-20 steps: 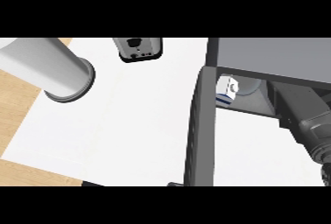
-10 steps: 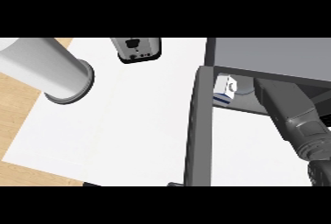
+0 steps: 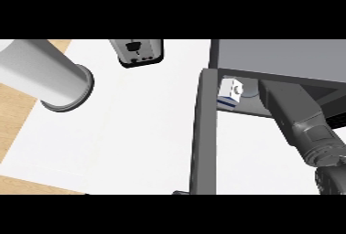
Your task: Pick up the milk, place it into the microwave and close the microwave
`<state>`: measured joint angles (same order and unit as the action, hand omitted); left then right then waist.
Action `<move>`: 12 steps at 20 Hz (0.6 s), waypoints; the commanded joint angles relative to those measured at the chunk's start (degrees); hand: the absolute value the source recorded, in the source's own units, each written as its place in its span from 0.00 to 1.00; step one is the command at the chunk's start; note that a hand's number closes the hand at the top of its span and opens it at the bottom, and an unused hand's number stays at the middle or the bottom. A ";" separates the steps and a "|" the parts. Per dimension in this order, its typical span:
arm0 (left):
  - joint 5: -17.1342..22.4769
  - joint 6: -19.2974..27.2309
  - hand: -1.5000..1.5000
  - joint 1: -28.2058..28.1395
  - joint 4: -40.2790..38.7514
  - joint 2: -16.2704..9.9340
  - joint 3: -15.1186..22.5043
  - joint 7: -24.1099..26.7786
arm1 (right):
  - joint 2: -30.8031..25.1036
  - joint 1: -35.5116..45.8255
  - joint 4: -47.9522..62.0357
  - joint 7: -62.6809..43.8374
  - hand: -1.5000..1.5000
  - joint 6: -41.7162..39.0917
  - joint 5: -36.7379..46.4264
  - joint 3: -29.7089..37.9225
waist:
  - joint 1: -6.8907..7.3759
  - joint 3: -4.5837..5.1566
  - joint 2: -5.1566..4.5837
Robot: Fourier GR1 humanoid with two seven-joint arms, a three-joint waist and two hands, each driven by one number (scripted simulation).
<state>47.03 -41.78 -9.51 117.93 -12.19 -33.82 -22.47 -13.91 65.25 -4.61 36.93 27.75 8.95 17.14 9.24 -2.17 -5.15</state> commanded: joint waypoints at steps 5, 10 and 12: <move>-4.93 -3.26 0.00 -1.90 0.50 5.42 2.15 2.23 | -0.51 2.34 0.15 -1.50 0.00 -2.60 1.88 -1.99 | -2.84 2.07 2.78; -6.42 -8.62 0.00 -3.53 -1.64 9.45 6.10 3.85 | -0.73 -0.58 0.21 -0.36 0.00 -9.59 0.43 -0.92 | -4.95 2.09 3.28; -5.01 -8.09 0.00 -3.73 -0.31 7.55 6.52 2.32 | -0.95 -2.35 -0.45 1.27 0.00 -16.69 -1.33 0.54 | -5.76 2.00 3.66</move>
<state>41.87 -48.53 -12.94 117.52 -4.90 -28.96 -19.86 -13.55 64.13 -3.95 36.43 18.87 8.82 16.76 5.24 -0.82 -3.01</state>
